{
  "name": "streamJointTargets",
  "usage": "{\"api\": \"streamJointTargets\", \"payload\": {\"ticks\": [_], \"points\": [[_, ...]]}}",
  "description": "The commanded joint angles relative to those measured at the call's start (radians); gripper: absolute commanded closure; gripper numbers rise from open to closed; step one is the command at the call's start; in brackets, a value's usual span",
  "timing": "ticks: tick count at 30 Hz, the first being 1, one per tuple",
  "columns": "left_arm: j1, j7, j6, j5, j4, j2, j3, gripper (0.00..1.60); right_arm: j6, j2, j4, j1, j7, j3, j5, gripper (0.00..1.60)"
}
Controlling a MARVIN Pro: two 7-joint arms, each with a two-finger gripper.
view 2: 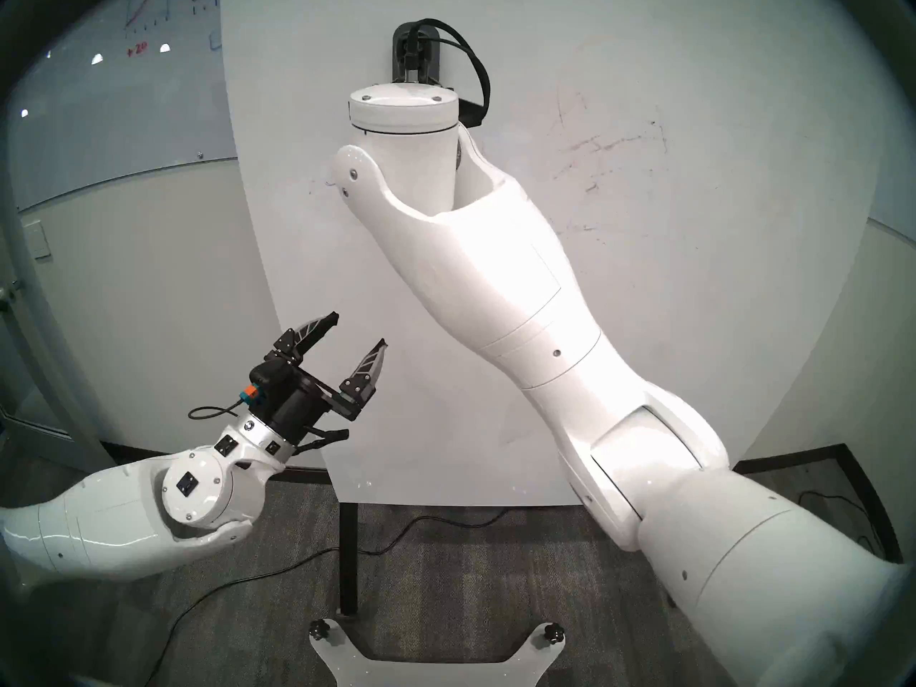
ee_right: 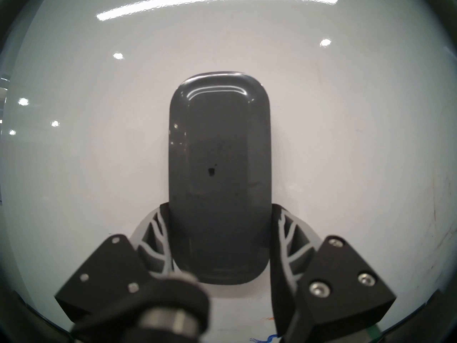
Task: Erase all marks on the whiteboard with the eraser
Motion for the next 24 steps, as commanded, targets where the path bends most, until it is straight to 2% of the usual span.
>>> {"api": "streamJointTargets", "payload": {"ticks": [1,16,24], "points": [[-0.009,0.001,-0.006,0.0,-0.009,0.0,-0.009,0.0,0.012,0.088,0.022,-0.084,-0.034,0.053,0.003,1.6],[-0.01,0.001,-0.007,0.0,-0.009,0.0,-0.009,0.0,0.023,0.138,-0.053,-0.189,-0.029,0.075,0.007,1.6],[-0.01,0.001,-0.007,0.0,-0.01,0.0,-0.009,0.0,0.036,0.167,-0.094,-0.22,-0.021,0.084,0.014,1.6]]}}
